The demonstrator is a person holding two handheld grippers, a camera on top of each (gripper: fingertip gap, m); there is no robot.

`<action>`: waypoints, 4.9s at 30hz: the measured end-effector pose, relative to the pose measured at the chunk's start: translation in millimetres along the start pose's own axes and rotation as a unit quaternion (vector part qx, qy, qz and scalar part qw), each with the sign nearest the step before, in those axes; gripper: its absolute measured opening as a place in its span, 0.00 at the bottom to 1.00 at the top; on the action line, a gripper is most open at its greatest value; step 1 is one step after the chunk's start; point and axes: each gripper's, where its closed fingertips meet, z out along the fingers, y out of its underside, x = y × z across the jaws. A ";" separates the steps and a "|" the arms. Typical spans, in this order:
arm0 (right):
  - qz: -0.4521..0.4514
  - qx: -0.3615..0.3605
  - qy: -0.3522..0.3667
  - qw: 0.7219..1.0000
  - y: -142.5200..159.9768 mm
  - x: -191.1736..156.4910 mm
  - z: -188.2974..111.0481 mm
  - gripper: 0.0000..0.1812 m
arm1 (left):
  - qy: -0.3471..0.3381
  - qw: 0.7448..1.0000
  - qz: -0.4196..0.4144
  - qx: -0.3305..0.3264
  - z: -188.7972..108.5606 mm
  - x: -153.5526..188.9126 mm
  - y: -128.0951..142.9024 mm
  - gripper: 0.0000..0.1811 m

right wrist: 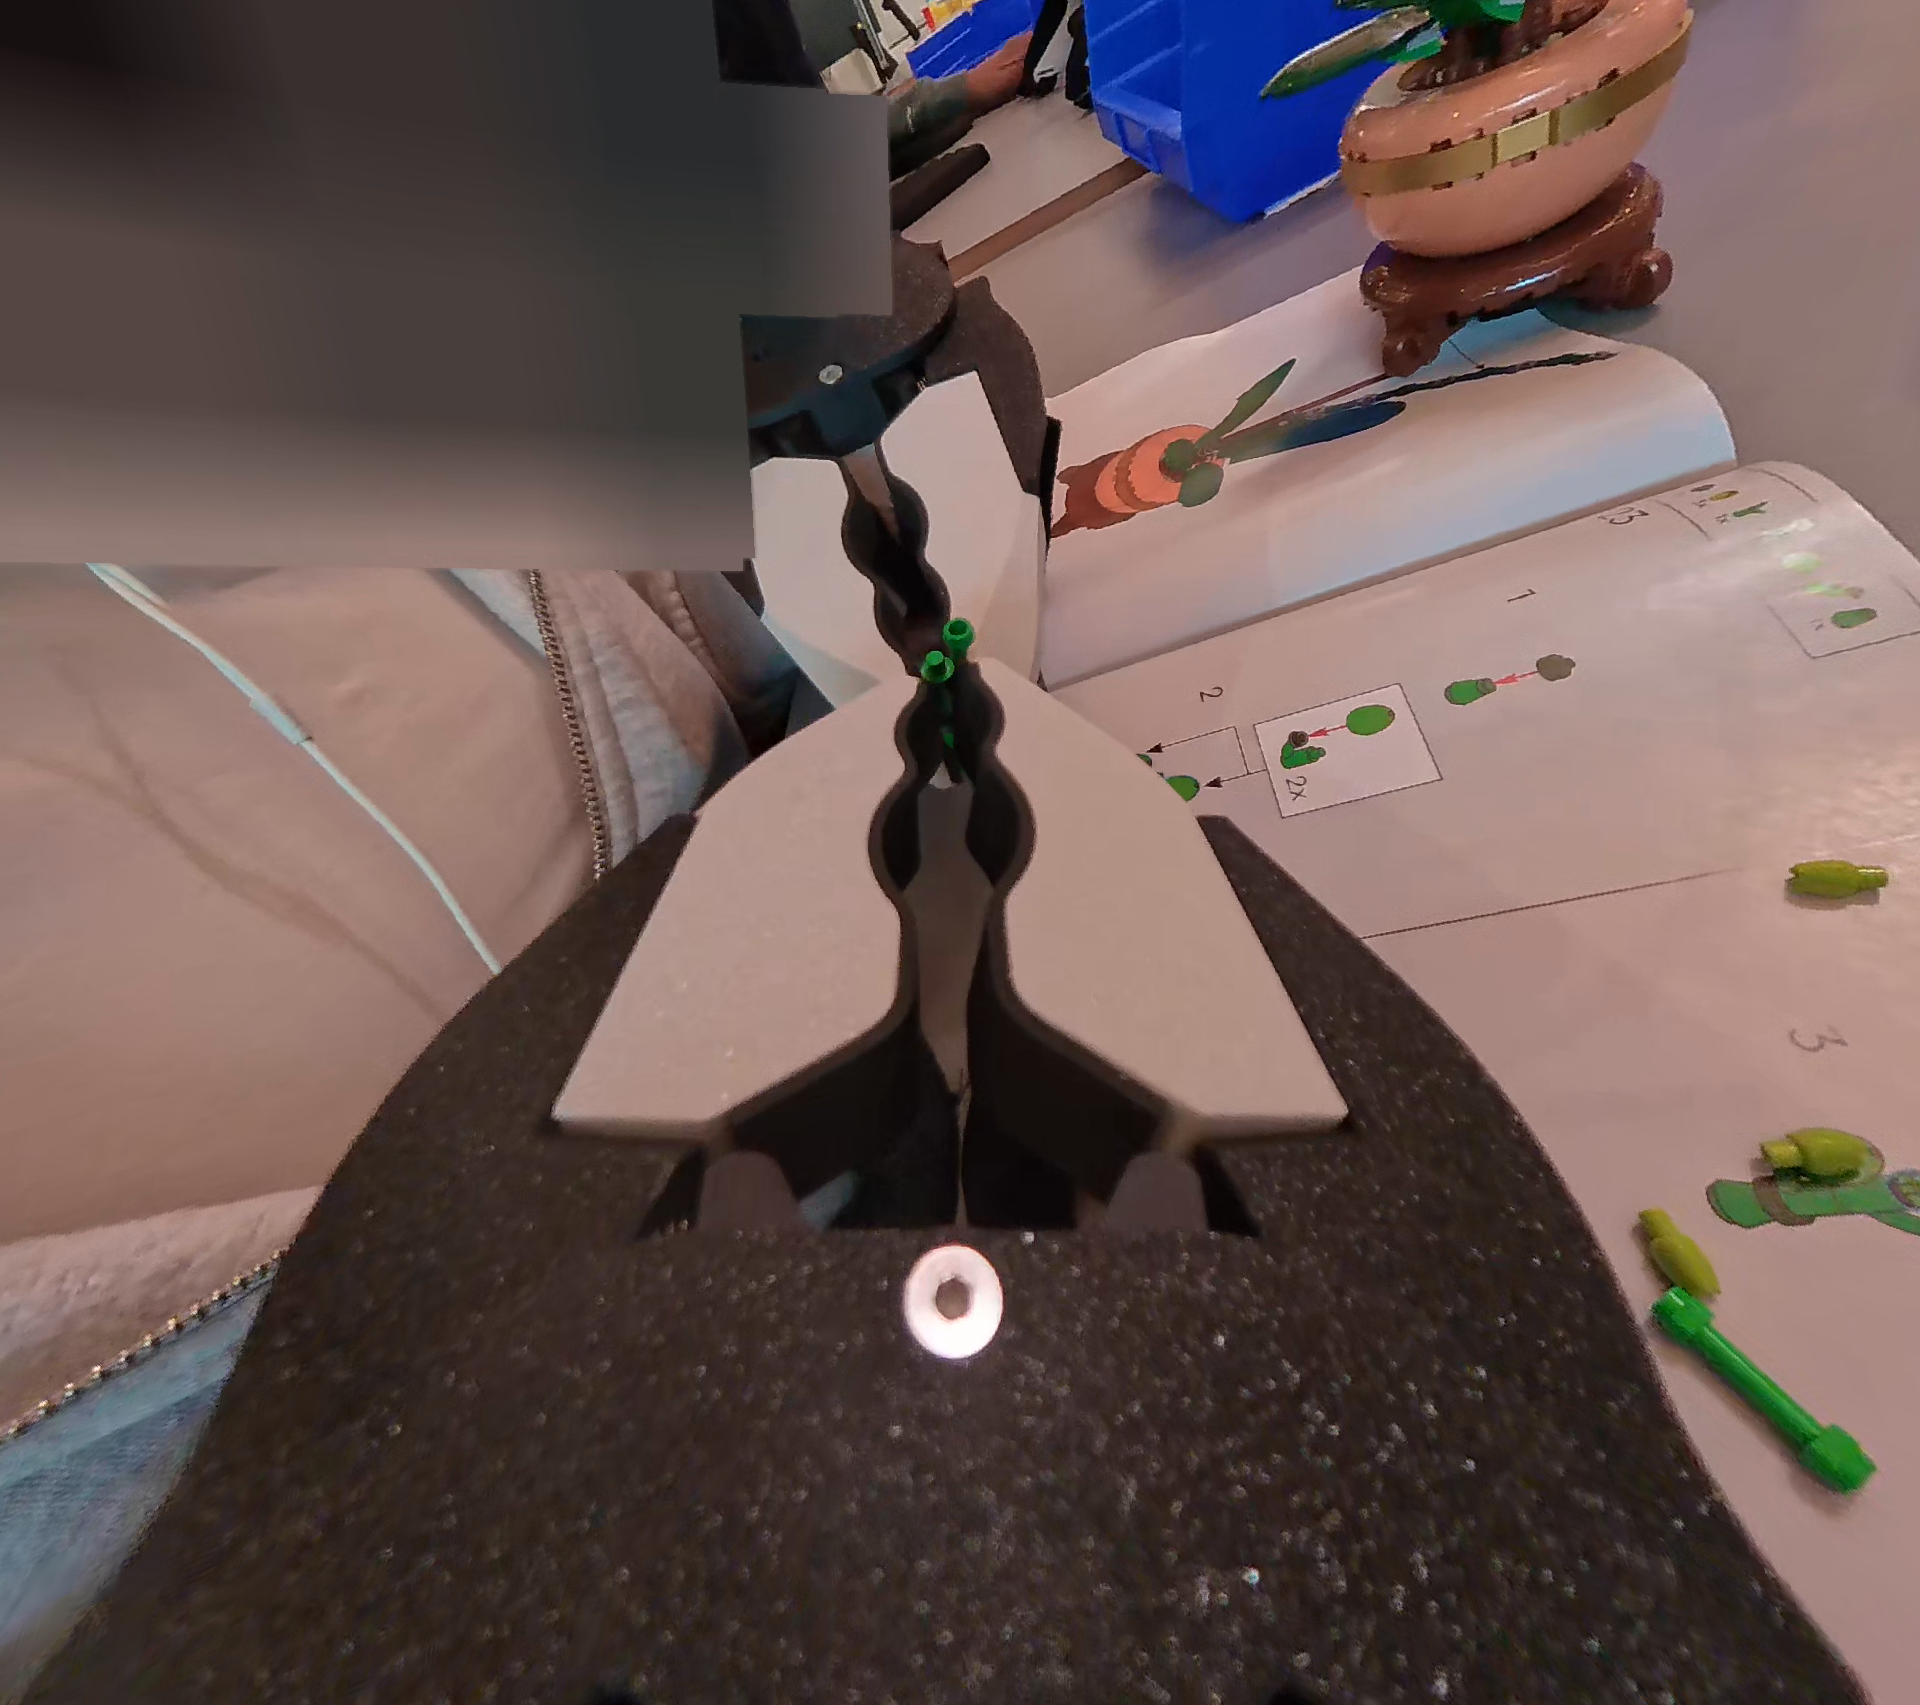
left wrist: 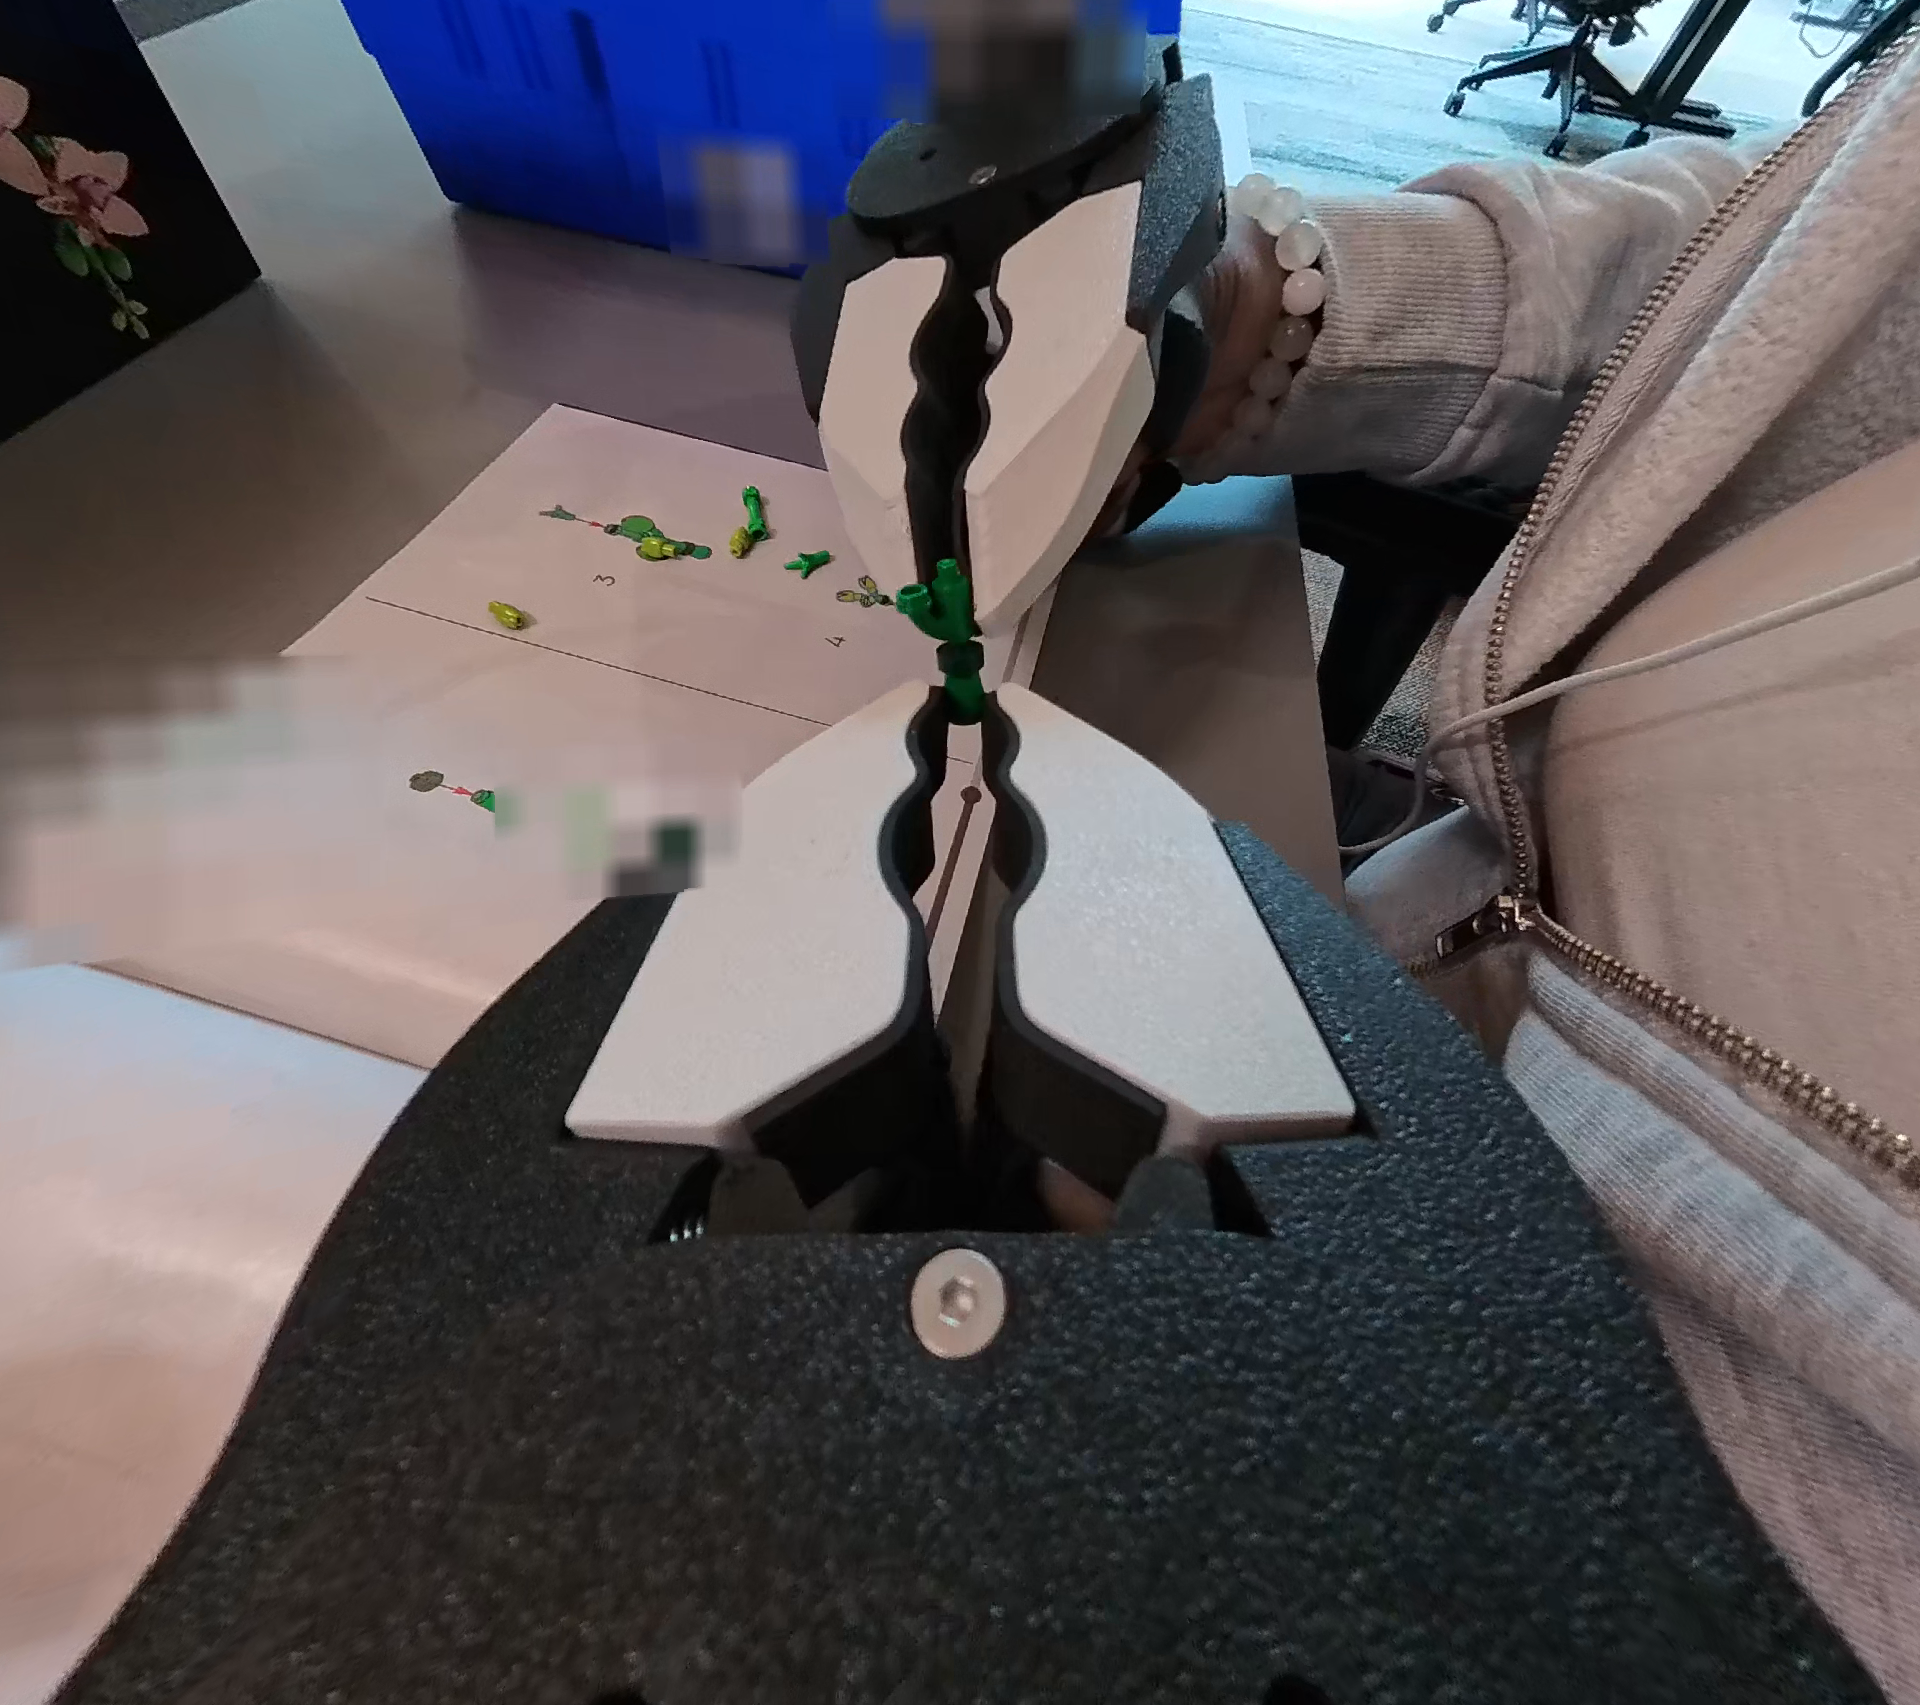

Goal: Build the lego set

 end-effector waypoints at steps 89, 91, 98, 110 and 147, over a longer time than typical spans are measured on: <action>-0.022 0.055 -0.026 0.998 -29.5 -14.1 3.5 0.02 | 0.049 0.989 -0.041 0.135 -17.6 3.2 -29.5 0.03; -0.033 0.044 -0.016 0.998 -28.0 -13.2 3.2 0.02 | 0.049 0.990 -0.044 0.127 -16.3 3.3 -27.9 0.03; -0.055 -0.004 0.020 0.998 -18.9 -9.8 0.8 0.02 | 0.047 0.992 -0.045 0.108 -13.5 3.2 -23.7 0.03; -0.051 -0.056 0.034 0.997 -6.0 -10.9 0.9 0.02 | 0.051 0.997 -0.024 0.052 -6.0 8.9 -11.4 0.03; -0.019 0.039 -0.001 0.999 -33.2 -5.7 8.6 0.02 | 0.054 0.986 -0.079 0.137 -21.6 -5.5 -28.8 0.03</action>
